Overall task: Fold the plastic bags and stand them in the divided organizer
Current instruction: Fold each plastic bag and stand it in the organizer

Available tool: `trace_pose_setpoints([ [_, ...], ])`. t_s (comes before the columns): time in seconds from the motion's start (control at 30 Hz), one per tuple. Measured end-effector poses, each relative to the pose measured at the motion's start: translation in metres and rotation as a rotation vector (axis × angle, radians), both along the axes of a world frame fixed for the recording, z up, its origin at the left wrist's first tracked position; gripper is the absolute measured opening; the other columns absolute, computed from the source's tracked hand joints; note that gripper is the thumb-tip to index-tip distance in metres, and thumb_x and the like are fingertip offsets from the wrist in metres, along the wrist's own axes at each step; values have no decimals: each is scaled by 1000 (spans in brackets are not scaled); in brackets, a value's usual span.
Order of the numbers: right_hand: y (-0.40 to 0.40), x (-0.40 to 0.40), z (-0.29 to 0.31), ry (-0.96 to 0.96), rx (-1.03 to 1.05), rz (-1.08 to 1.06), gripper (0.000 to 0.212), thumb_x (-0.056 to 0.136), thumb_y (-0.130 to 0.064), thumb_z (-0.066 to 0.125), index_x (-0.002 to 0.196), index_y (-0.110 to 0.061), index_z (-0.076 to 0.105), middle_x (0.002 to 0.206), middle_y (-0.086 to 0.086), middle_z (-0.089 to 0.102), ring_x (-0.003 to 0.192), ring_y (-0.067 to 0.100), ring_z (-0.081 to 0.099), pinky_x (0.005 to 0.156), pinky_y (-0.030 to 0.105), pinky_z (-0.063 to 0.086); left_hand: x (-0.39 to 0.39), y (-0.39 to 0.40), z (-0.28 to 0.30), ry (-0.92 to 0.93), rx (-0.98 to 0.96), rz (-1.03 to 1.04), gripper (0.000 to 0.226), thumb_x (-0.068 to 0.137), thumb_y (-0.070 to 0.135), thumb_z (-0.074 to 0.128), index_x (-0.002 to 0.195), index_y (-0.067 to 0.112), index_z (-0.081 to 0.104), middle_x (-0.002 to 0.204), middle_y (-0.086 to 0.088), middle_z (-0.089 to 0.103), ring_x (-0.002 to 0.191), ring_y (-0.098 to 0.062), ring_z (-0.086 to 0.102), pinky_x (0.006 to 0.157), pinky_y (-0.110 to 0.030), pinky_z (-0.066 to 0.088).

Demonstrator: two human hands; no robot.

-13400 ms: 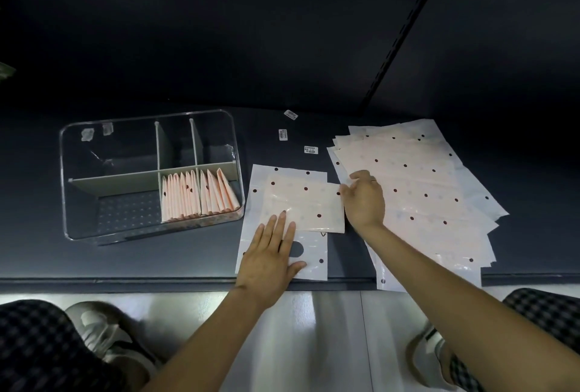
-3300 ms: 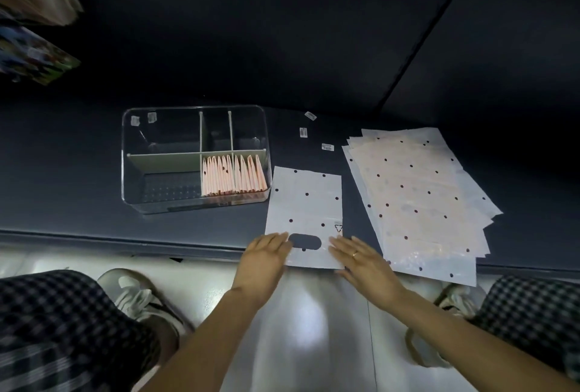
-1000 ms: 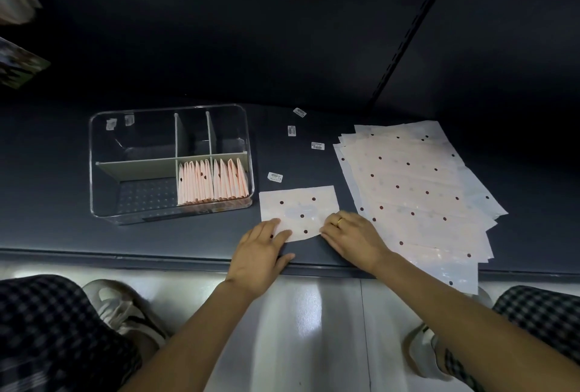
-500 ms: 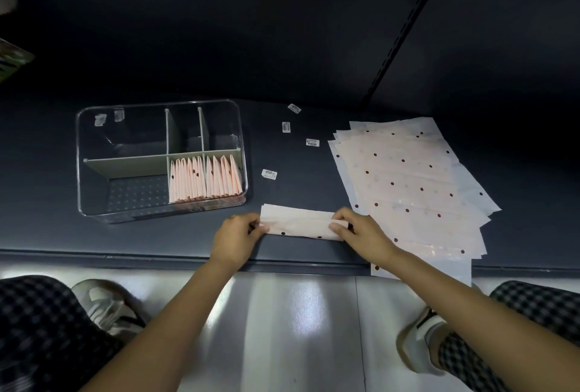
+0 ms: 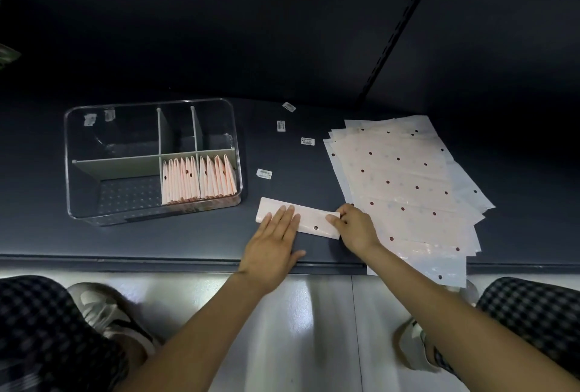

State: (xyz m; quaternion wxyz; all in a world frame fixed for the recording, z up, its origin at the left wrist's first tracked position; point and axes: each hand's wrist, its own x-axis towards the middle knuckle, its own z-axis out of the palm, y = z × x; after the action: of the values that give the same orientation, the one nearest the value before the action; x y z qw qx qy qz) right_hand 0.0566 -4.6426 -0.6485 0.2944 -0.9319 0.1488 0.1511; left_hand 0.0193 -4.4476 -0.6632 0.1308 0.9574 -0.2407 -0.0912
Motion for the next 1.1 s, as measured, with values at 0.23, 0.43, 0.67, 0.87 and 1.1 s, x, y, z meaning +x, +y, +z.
trace_pose_setpoints([
  [0.23, 0, 6, 2, 67, -39, 12, 24, 95, -30, 53, 98, -7, 57, 96, 9, 63, 92, 26, 56, 72, 28, 38, 4, 8, -13, 32, 191, -39, 76, 94, 62, 16, 148, 19, -16, 154, -13, -23, 143, -26, -21, 117, -37, -14],
  [0.43, 10, 6, 12, -132, -389, 165, 28, 89, -32, 60, 108, -13, 53, 108, 8, 60, 101, 28, 54, 82, 34, 44, 3, 8, -9, 60, 198, -72, 65, 92, 66, 13, 135, 43, -30, 143, -15, -39, 132, -27, -38, 114, -40, -16],
  [0.67, 44, 30, 20, -51, -136, 400, 39, 84, -24, 68, 119, -15, 54, 120, 6, 53, 112, 22, 52, 94, 35, 45, 7, 15, -13, 114, 70, -96, 60, 92, 65, 21, 144, 50, -4, 146, -10, -35, 134, -24, -37, 113, -34, -19],
  [0.87, 54, 29, 23, 140, -259, 377, 32, 87, -32, 65, 110, -12, 57, 116, 10, 61, 112, 29, 52, 90, 37, 45, 7, 25, -5, 144, -291, 89, 47, 92, 50, 49, 136, 33, 46, 157, -1, 15, 145, -18, 5, 118, -31, 7],
  [1.1, 53, -7, 23, 106, -147, 219, 21, 90, -28, 60, 100, -10, 62, 110, 11, 58, 104, 27, 55, 86, 32, 44, -11, 21, 11, 71, -650, 597, 44, 90, 25, 61, 131, 17, 49, 128, 0, 47, 118, -17, 43, 93, -25, 36],
])
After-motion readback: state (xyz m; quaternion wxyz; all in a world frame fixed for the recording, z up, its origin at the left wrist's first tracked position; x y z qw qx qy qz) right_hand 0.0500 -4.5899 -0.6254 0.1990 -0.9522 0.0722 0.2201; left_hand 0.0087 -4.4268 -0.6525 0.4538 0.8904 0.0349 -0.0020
